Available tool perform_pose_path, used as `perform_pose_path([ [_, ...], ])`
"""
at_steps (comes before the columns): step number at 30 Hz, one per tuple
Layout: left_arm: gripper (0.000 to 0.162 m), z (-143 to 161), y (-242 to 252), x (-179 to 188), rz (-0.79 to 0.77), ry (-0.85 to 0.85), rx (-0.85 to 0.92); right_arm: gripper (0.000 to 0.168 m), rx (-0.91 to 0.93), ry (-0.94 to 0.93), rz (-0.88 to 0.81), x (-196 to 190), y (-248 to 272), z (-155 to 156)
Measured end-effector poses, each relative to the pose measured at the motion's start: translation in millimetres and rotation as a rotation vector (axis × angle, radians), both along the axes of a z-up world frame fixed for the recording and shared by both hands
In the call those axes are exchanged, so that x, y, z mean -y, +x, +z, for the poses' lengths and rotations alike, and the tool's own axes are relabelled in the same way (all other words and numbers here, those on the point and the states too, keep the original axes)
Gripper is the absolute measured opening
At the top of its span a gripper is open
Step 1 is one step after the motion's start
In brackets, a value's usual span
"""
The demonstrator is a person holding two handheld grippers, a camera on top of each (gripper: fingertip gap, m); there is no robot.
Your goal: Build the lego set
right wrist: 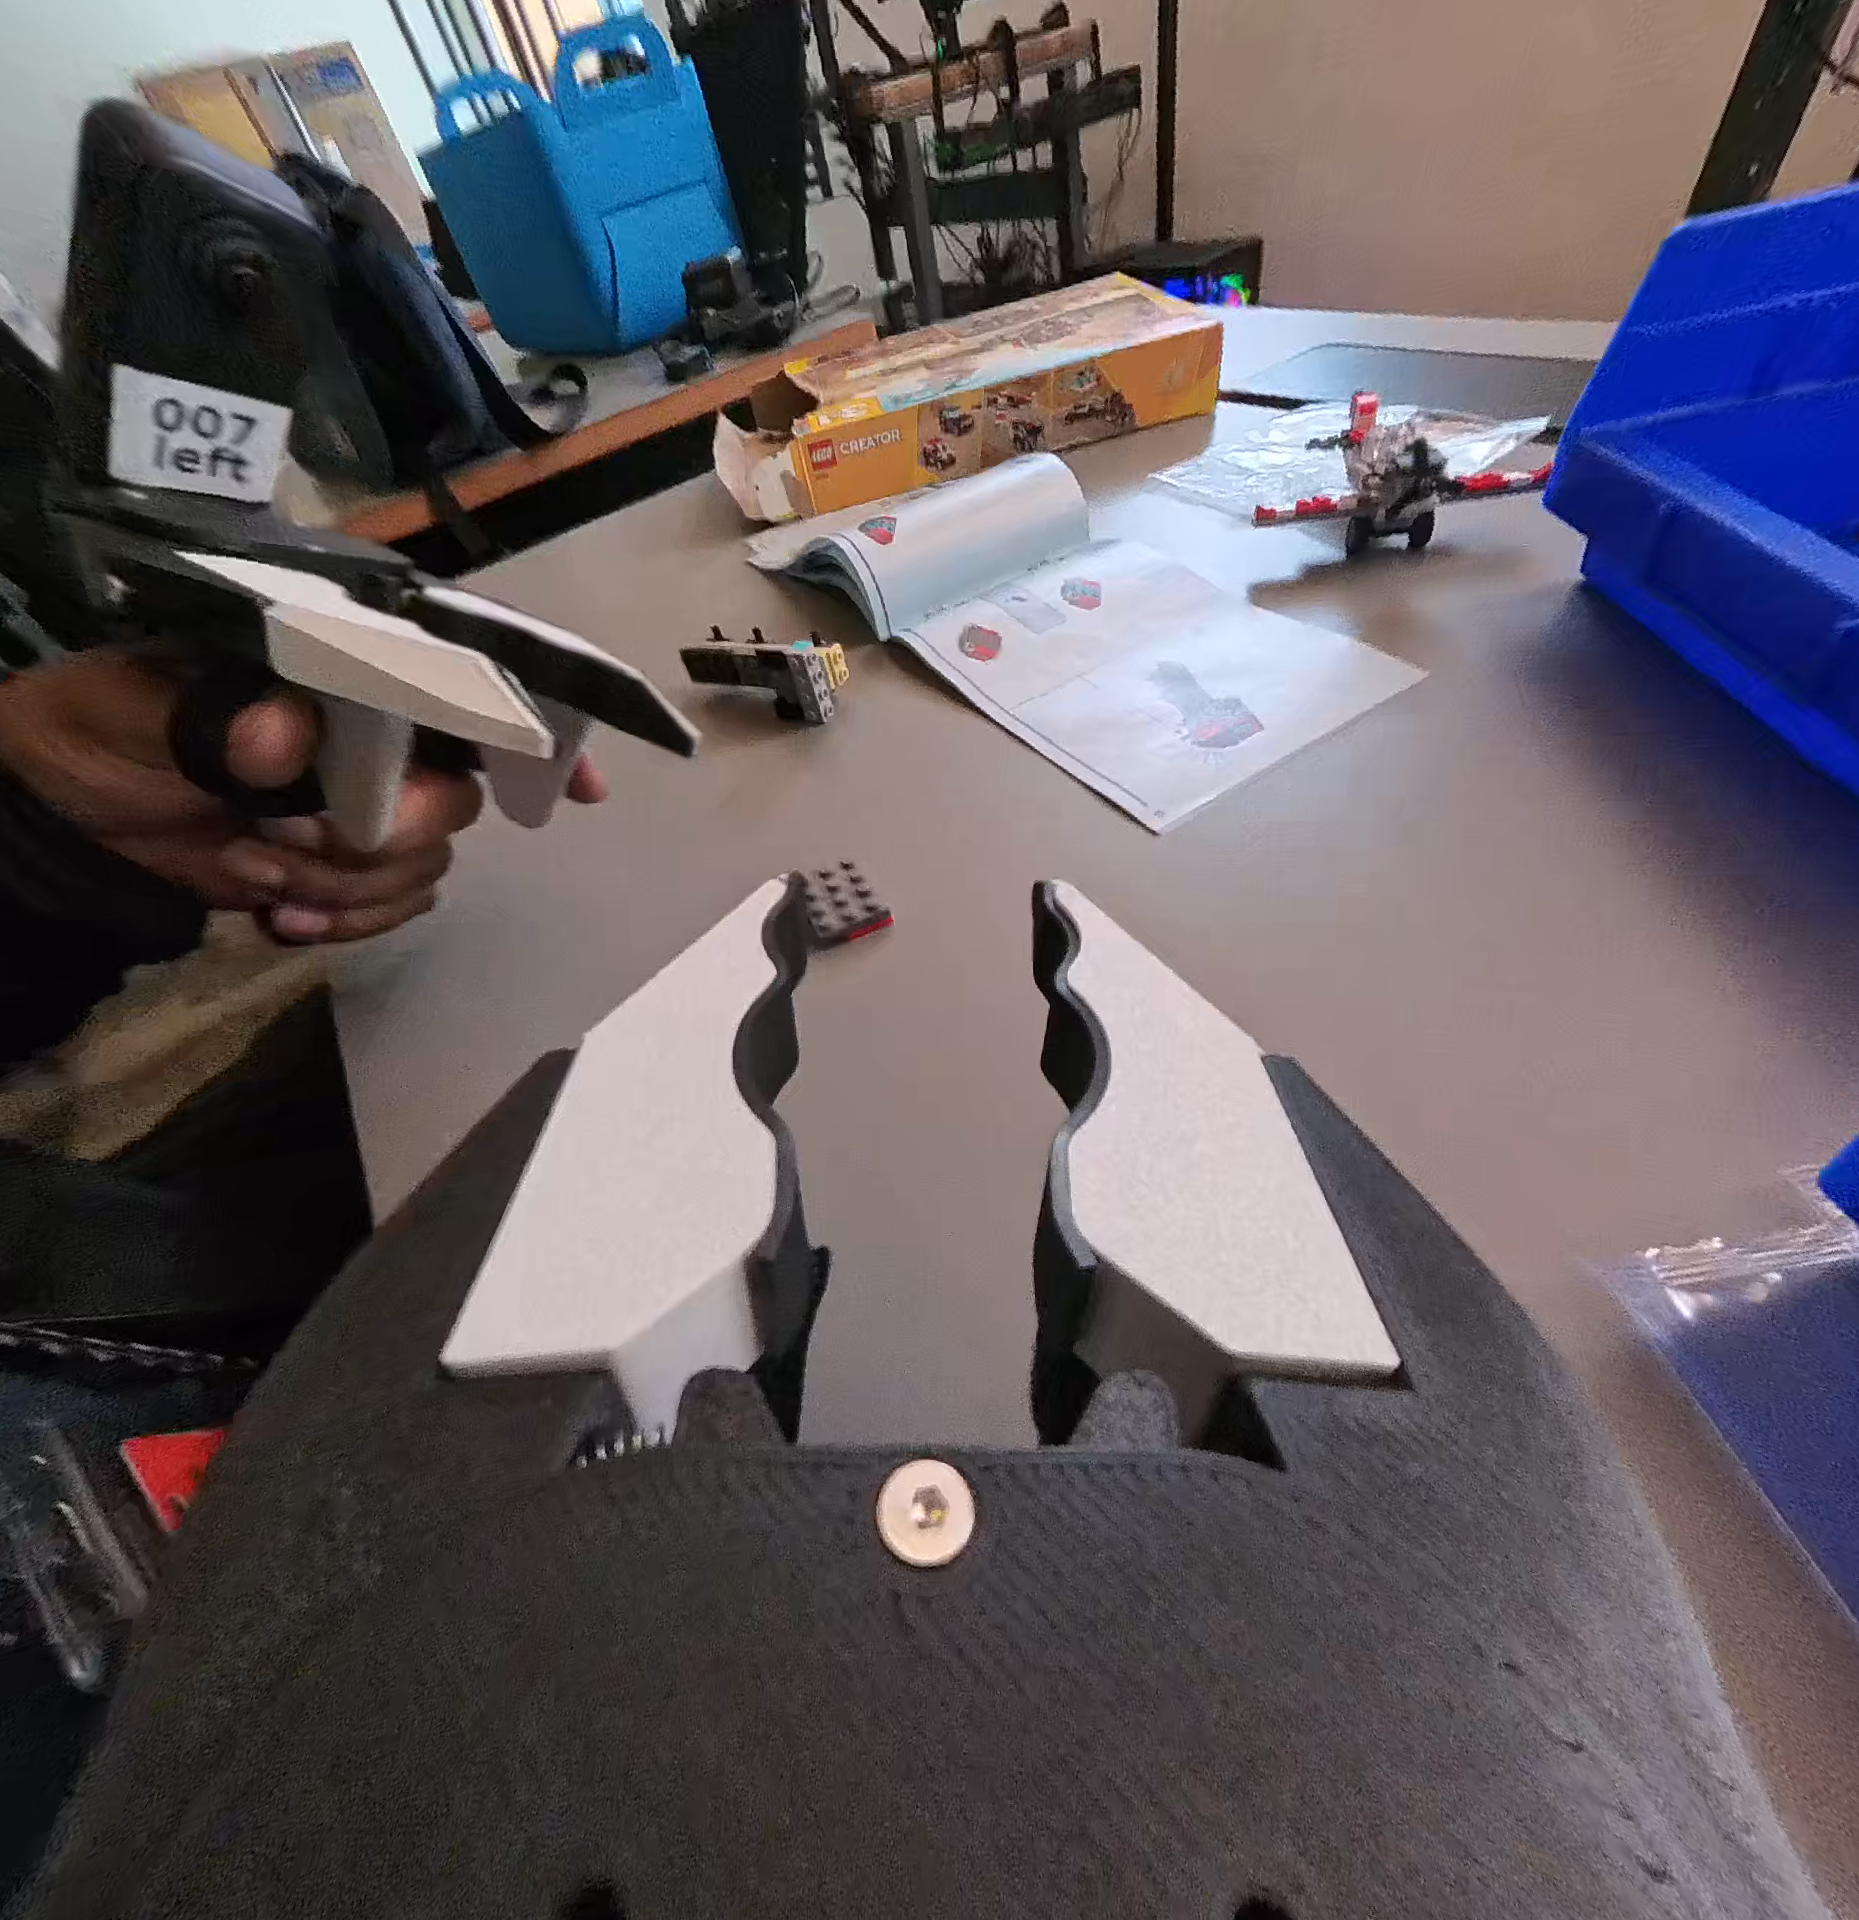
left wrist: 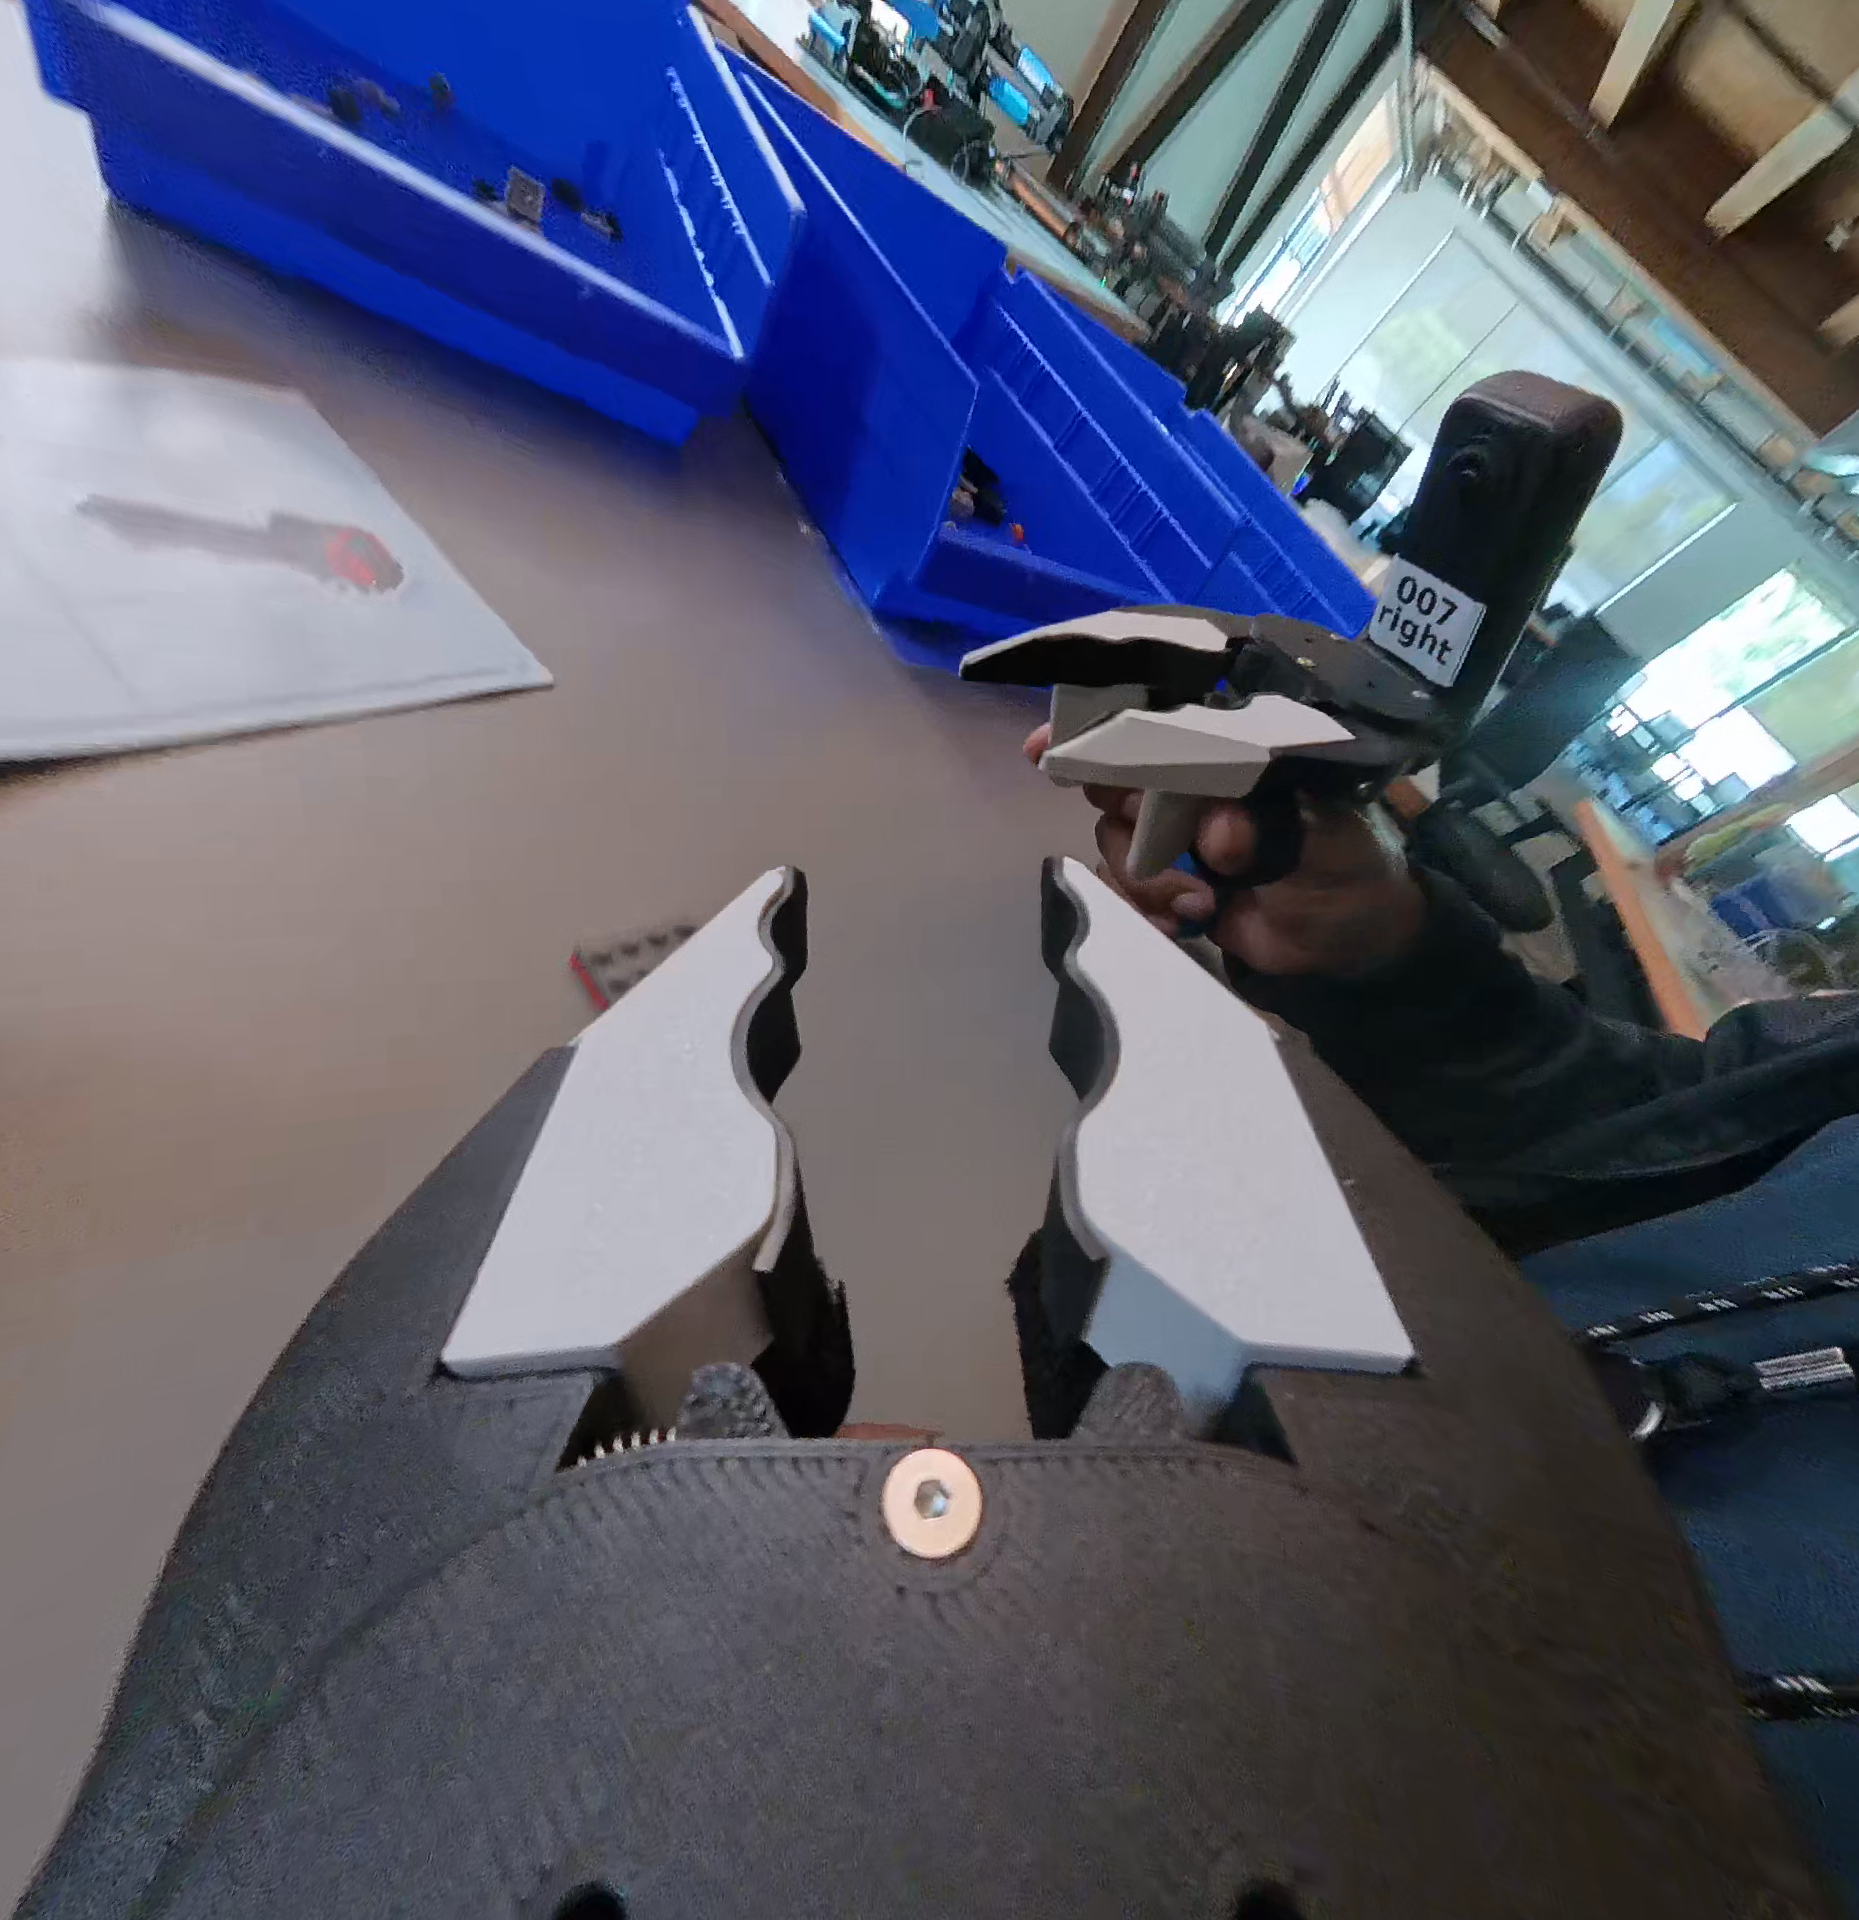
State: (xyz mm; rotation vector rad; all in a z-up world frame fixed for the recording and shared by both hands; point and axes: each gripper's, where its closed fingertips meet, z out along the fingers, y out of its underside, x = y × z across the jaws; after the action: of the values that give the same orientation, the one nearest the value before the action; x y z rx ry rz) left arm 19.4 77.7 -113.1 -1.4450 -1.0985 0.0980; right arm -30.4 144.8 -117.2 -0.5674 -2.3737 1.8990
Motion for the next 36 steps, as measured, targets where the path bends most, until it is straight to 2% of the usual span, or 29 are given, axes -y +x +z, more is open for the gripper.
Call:
perform_pose_path([
  [6, 0.046, 29, -47, -38, -0.053, -0.130, -0.067, 0.043, 0.082, -0.124, 0.038, -13, 1, 12],
  [10, 0.046, 42, -82, -61, -0.047, -0.126, -0.108, 0.042, 0.148, -0.218, 0.031, -28, -6, 19],
  [14, 0.046, 42, -105, -74, -0.018, -0.094, -0.108, 0.042, 0.203, -0.281, 0.041, -38, -10, 23],
  [19, 0.047, 34, -121, -72, 0.008, -0.118, -0.082, 0.041, 0.229, -0.304, 0.068, -39, -9, 25],
  [26, 0.049, 25, -120, -71, 0.023, -0.081, -0.068, 0.041, 0.247, -0.300, 0.075, -38, -9, 23],
  [30, 0.050, 10, -102, -79, 0.019, -0.065, -0.059, 0.041, 0.253, -0.294, 0.075, -38, -10, 22],
  [36, 0.049, -7, -75, -71, 0.077, -0.109, -0.061, 0.041, 0.269, -0.274, 0.072, -36, -11, 18],
])
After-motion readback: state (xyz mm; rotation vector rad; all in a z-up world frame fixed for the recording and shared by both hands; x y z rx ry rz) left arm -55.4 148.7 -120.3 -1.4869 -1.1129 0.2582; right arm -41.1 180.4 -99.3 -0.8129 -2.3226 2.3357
